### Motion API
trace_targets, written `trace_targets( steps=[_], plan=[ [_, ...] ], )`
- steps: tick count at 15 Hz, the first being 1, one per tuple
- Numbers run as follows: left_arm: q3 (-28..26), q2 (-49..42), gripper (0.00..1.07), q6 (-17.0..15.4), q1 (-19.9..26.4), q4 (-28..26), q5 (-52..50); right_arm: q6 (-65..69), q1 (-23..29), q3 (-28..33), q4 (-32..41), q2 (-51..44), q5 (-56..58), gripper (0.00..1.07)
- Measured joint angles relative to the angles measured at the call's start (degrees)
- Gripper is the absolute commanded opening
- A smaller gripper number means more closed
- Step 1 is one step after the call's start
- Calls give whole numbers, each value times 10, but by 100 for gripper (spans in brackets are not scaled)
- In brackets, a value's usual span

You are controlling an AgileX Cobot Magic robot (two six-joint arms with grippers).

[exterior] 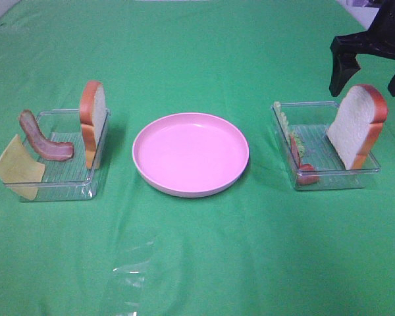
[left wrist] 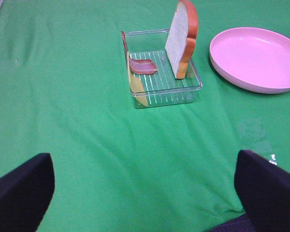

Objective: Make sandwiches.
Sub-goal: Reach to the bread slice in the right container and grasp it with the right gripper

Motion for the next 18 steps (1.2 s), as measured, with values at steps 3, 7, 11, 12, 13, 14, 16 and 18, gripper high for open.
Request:
trace_targets(
  steps=[3,7,11,12,13,14,16,18],
  plan=[
    [0,0,93,0,0,0,0,-1,0,-3,0,2,1,94],
    [0,0,93,0,0,0,0,-7,0,-5,0,17,0,94],
    [0,0,93,0,0,0,0,-11,0,-5,0,64,-1,91],
    [0,0,93,0,0,0,0,-11,0,-5,0,73,-1,88],
    [0,0,93,0,0,0,0,-11,0,-5,0,80,-1,84],
    [0,0,93,0,0,0,0,-11,0,-5,0,84,0,80],
    [0,0,93,0,0,0,0,-11,0,-5,0,84,0,77],
    [0,0,93,0,0,0,0,-11,0,-5,0,85,-1,61]
  ],
)
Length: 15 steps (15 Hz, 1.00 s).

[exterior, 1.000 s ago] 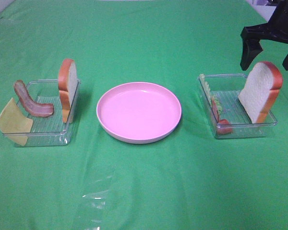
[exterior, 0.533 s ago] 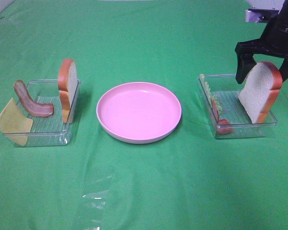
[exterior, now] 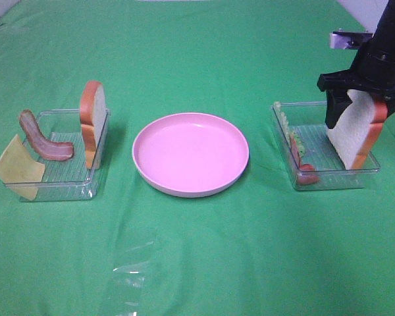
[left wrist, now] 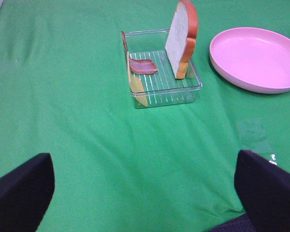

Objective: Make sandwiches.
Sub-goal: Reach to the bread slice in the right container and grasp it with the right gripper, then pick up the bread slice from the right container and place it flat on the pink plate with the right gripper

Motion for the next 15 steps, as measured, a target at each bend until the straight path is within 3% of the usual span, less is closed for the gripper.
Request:
trace_targets(
  steps=[3,4,12,15],
  plan=[
    [0,0,93,0,0,0,0,0,0,0,-1,0,-5,15],
    [0,0,93,0,0,0,0,0,0,0,-2,0,-5,5],
    [0,0,93,0,0,0,0,2,-1,0,-1,-4,-2,3],
    [0,0,93,0,0,0,0,14,-1,0,2,-51,19,3]
  ],
)
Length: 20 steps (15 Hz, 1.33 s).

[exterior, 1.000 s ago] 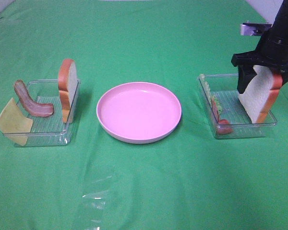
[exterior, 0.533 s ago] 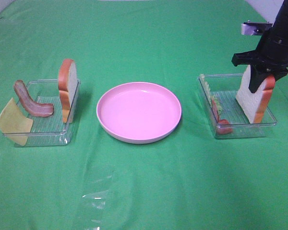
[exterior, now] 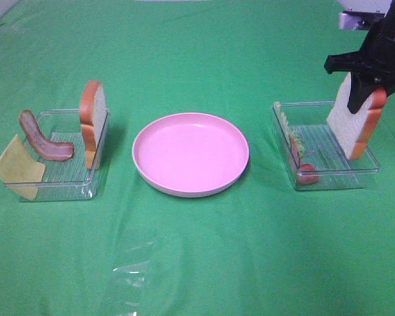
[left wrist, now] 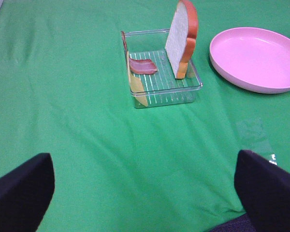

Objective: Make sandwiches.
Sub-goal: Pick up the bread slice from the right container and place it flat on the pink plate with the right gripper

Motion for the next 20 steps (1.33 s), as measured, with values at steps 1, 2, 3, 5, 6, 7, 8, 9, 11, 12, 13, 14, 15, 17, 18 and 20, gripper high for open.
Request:
trace_targets(
  steps=[1,2,3,5,6,7,8,9,11,12,13,14,15,17,18,20],
  plan=[
    [0,0,93,0,0,0,0,2,0,0,2,-18,4,3],
    [0,0,93,0,0,0,0,3,0,0,2,-39,10,3],
    [0,0,93,0,0,0,0,4,0,0,2,-62,13,3],
    [0,0,93,0,0,0,0,7,0,0,3,-97,13,3],
    [0,0,93,0,0,0,0,8,0,0,5,-117,11,3],
    [0,0,93,0,0,0,0,9,0,0,6,-135,9,3],
    [0,0,93,0,0,0,0,11,0,0,10,-147,8,3],
    [0,0,93,0,0,0,0,11,0,0,22,-148,7,3],
    [0,0,93,0,0,0,0,11,2,0,37,-148,7,3],
    [0,0,93,0,0,0,0,12,13,0,41,-148,4,3],
    [0,0,93,0,0,0,0,12,29,0,41,-148,-1,3],
    [0,0,93,0,0,0,0,13,53,0,42,-148,-5,3],
    [0,0,93,0,0,0,0,18,85,0,52,-148,-15,3],
    [0,0,93,0,0,0,0,31,136,0,73,-148,-37,3],
    [0,0,93,0,0,0,0,37,203,0,128,-144,-76,3],
    [0,0,93,0,0,0,0,37,247,0,164,-127,-111,3]
  ],
)
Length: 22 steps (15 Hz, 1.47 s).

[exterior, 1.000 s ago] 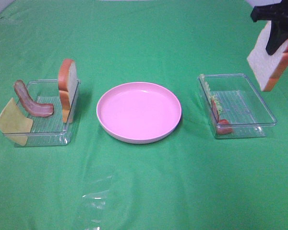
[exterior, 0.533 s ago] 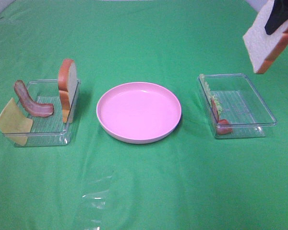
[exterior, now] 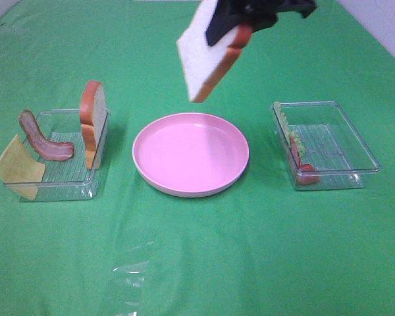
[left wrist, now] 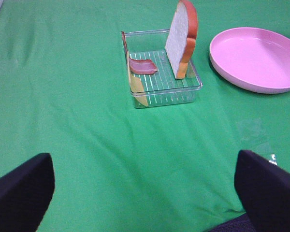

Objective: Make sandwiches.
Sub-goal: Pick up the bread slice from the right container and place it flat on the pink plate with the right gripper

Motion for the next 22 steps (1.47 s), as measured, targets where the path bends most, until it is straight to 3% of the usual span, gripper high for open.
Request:
trace_targets(
  steps=[4,11,15,22],
  plan=[
    [0,0,93,0,0,0,0,0,72,0,36,51,-49,3],
    [0,0,93,0,0,0,0,5,68,0,34,72,-78,3],
    [0,0,93,0,0,0,0,5,24,0,54,133,-87,3],
    [0,0,93,0,0,0,0,5,19,0,66,215,-100,3]
  ],
)
